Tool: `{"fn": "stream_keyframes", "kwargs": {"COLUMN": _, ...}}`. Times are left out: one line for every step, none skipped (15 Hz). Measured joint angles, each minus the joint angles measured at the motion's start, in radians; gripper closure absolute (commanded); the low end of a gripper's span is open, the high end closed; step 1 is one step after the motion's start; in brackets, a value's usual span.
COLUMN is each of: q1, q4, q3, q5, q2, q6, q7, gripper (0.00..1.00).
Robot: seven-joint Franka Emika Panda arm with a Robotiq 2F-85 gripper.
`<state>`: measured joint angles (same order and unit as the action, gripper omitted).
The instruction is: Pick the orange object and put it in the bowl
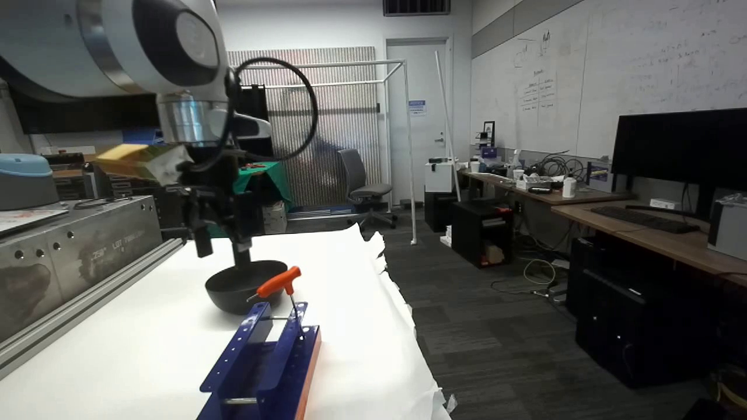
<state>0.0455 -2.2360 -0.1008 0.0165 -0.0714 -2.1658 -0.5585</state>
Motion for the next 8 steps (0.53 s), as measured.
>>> {"fn": "stream_keyframes", "kwargs": {"q1": 0.004, "q4": 0.005, "q3": 0.018, "q5": 0.011, "q2": 0.033, "q6": -0.035, "q7": -0.006, "gripper": 0.0}}
{"fn": "stream_keyframes", "kwargs": {"q1": 0.005, "q4": 0.01, "q3": 0.035, "q5": 0.018, "q2": 0.065, "q6": -0.068, "q7": -0.012, "gripper": 0.0}}
{"fn": "stream_keyframes", "kwargs": {"q1": 0.005, "q4": 0.016, "q3": 0.049, "q5": 0.019, "q2": 0.091, "q6": -0.093, "q7": -0.016, "gripper": 0.0}}
{"fn": "stream_keyframes", "kwargs": {"q1": 0.005, "q4": 0.024, "q3": 0.06, "q5": 0.019, "q2": 0.115, "q6": -0.111, "q7": -0.02, "gripper": 0.0}}
{"fn": "stream_keyframes", "kwargs": {"q1": 0.005, "q4": 0.033, "q3": 0.069, "q5": 0.019, "q2": 0.134, "q6": -0.124, "q7": -0.023, "gripper": 0.25}}
{"fn": "stream_keyframes", "kwargs": {"q1": 0.005, "q4": 0.04, "q3": 0.076, "q5": 0.02, "q2": 0.149, "q6": -0.136, "q7": -0.027, "gripper": 0.26}}
{"fn": "stream_keyframes", "kwargs": {"q1": 0.004, "q4": 0.047, "q3": 0.082, "q5": 0.023, "q2": 0.16, "q6": -0.139, "q7": -0.033, "gripper": 0.32}}
{"fn": "stream_keyframes", "kwargs": {"q1": 0.003, "q4": 0.054, "q3": 0.088, "q5": 0.031, "q2": 0.169, "q6": -0.139, "q7": -0.042, "gripper": 0.42}}
